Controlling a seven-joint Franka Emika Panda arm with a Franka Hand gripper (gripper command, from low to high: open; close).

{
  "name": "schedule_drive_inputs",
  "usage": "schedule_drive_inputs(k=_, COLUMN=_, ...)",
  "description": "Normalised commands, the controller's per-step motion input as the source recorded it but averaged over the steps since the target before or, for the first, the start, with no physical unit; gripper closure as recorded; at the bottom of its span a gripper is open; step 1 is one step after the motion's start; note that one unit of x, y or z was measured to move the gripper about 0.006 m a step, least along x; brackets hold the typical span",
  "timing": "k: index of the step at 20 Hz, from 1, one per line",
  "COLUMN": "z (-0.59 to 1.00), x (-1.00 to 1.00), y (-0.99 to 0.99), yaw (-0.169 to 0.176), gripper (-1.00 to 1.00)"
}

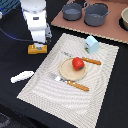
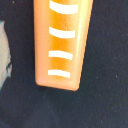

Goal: Interact with the objects in diverse but meaningful ways.

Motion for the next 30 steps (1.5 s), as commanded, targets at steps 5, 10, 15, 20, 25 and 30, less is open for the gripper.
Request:
schedule_drive_inputs(k=5, z=-0.35, x=-0.12, y=0.11, yaw=0.008, gripper=-1.0)
schedule_drive_inputs(k=10, z=-0.37, x=-0.08, y=0.04, yaw=0.005, gripper=1.0)
schedule_drive_inputs(k=15, z=-0.35, x=-0.04, y=0.01, yaw=0.005, gripper=1.0)
schedule_drive_inputs(k=20, z=-0.15, x=-0.04, y=0.0, yaw=0.014, gripper=1.0)
schedule_drive_inputs(k=25, z=0.0, x=-0.04, y=0.0, yaw=0.003, gripper=1.0)
schedule_drive_inputs(k=30, z=0.73, x=-0.03, y=0.04, yaw=-0.023, gripper=1.0)
